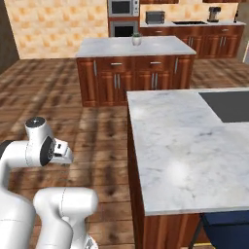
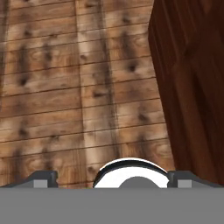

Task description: There is a wine glass and glass cup on the dining counter. Place the wine bottle next to the wine glass and the juice bottle next to the glass cup.

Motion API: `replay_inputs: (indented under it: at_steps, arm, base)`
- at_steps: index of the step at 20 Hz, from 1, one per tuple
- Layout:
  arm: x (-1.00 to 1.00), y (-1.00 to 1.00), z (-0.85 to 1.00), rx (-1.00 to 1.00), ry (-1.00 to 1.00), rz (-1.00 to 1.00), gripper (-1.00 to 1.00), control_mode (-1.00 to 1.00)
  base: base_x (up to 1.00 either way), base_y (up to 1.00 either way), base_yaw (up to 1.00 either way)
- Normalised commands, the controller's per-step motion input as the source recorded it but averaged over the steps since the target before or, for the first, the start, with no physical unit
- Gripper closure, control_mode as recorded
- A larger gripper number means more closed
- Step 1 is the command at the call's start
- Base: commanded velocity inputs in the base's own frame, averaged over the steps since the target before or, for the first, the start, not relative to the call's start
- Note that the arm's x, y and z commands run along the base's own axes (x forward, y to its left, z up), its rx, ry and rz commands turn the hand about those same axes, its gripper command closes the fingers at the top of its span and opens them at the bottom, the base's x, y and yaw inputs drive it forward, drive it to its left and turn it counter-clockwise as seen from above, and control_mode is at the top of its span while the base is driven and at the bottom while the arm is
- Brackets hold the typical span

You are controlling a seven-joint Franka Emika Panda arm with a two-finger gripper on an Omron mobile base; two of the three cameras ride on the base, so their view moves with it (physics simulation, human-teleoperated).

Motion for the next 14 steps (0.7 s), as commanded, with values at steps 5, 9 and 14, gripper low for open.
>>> replay_inputs:
  at_steps: [5,9,14]
  arm:
    - [0.0,0.0,0.0,0.0,0.0,0.0,-1.0,1.0]
    - [0.0,0.0,0.0,0.0,0.0,0.0,-1.0,1.0]
    - [0.0,0.0,0.0,0.0,0.0,0.0,-1.0,1.0]
  base:
    - [0.64,0.65,-0.13]
    - [0.66,0.6,-0.18]
    - [0.67,0.57,-0.21]
